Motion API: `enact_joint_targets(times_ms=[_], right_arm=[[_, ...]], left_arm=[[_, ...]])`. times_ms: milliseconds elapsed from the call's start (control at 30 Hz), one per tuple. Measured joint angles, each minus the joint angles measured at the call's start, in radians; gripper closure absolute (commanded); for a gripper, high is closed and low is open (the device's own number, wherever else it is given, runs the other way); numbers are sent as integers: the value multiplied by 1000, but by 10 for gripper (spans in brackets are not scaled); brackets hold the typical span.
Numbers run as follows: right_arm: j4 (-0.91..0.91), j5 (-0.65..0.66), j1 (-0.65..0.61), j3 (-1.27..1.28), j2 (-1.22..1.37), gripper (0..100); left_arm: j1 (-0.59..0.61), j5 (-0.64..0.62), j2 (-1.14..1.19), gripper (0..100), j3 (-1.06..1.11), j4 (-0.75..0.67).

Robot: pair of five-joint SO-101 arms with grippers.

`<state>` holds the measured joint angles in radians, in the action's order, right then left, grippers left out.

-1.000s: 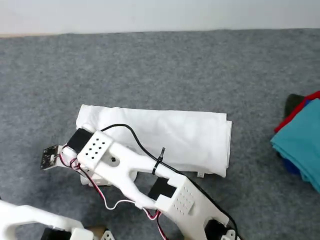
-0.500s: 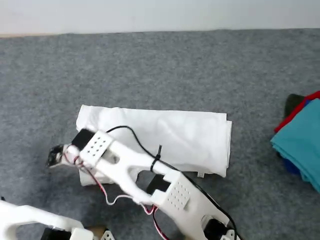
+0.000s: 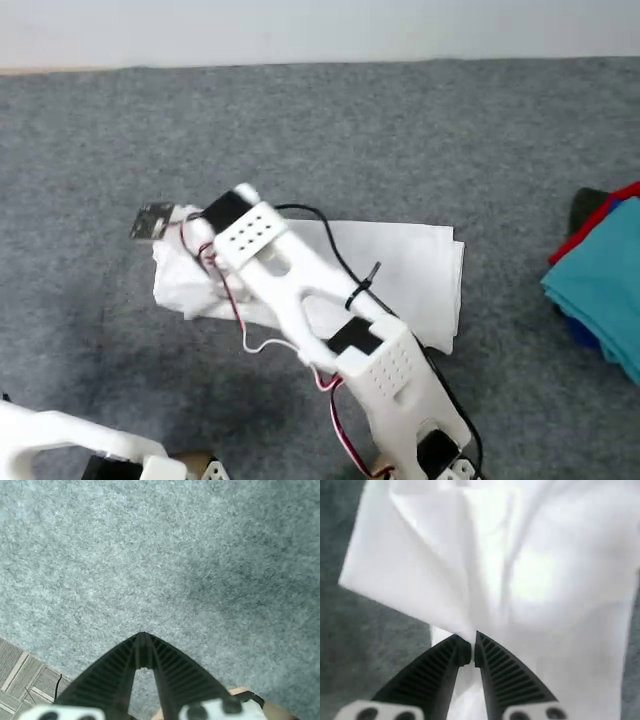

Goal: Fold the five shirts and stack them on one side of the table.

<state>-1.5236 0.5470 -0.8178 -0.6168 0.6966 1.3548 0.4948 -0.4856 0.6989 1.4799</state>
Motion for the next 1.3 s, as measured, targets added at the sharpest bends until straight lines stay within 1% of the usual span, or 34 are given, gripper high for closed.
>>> enact_joint_targets(times_ms=[133,300,367,533,700,800,867,1033,1100,1167,1300], right_arm=[[60,0,25,0,40,950],[69,-17,23,0,81,798],[68,-61,31,0,81,780],[23,-92,43,-38,80,781],[-104,-95,41,-173,32,783],[-180,-98,14,-226,26,786],[-216,-98,-26,-232,26,818],[-226,-98,-104,-233,26,950],[-226,-98,-121,-230,26,957],[-226,-98,-141,-204,26,920],[-227,-123,-190,-97,26,775]], left_arm=[[0,0,0,998,0,0],[0,12,0,998,0,0],[0,23,0,998,0,0],[0,29,0,998,0,0],[0,29,0,998,0,0],[0,29,0,998,0,0],[0,29,0,998,0,0],[0,29,0,998,0,0],[0,29,0,998,0,0],[0,29,0,998,0,0],[0,29,0,998,0,-14]])
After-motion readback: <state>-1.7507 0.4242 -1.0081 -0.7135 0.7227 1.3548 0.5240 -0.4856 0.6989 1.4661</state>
